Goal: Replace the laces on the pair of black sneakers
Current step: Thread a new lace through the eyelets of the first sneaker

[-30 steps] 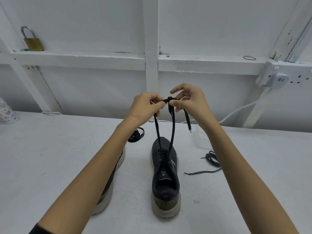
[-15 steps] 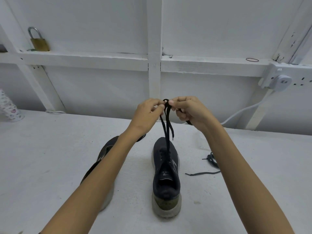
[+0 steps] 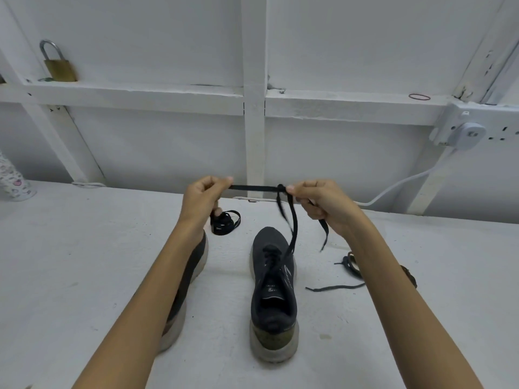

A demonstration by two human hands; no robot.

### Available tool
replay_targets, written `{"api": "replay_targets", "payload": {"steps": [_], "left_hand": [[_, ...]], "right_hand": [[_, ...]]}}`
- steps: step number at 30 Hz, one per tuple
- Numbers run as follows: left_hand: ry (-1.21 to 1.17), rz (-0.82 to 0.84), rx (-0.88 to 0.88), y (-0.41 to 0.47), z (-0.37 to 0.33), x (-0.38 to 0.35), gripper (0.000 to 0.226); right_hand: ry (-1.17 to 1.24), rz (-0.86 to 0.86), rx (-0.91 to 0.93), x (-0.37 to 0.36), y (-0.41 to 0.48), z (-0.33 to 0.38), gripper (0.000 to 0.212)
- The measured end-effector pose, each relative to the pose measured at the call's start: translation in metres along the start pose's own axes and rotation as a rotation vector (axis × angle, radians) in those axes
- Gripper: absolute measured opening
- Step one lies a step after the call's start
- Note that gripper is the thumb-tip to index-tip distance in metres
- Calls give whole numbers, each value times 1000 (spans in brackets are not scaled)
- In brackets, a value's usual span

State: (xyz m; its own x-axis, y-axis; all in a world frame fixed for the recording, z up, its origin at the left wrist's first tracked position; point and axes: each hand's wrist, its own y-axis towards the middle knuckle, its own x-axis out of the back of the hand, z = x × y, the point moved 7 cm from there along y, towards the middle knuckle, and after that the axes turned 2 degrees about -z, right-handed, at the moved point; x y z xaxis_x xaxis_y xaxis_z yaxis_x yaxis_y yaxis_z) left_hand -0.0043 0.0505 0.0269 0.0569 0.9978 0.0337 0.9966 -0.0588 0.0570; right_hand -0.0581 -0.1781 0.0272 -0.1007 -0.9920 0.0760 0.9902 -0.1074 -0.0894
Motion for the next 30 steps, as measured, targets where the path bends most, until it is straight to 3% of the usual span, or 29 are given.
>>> {"api": "replay_targets", "payload": {"steps": [4,8,11,13,15,18,21,23,26,30], "left_hand": [[-56,-211,48,3,22,41,30],[-159,-453,75,3,44,91,30],[25,-502,69,4,60,112,16],[288,-450,58,5,68,109,19],[559,-392,-88,-1,65,93,32],[589,-168,-337,-18,60,45,33],[543,325,-314,-44,80,-18,34],[620,529,-328,-60,100,-47,40],[626,468,-372,-66,113,-57,28],[581,369,-293,-63,114,-51,7]], "right_hand": [[-80,-60,7,22,-14,-17,4],[-255,-228,-10,65,-32,-47,21],[-521,-229,-98,81,-40,-79,25],[-797,-140,-196,79,-43,-100,14],[-985,-87,-213,67,-46,-110,11],[-789,7,-96,37,-44,-110,17],[-614,171,-103,1,-44,-117,10],[-607,170,-63,-15,-42,-119,7],[-545,68,-7,-23,-41,-117,8],[-444,53,-13,-22,-44,-120,5]]}}
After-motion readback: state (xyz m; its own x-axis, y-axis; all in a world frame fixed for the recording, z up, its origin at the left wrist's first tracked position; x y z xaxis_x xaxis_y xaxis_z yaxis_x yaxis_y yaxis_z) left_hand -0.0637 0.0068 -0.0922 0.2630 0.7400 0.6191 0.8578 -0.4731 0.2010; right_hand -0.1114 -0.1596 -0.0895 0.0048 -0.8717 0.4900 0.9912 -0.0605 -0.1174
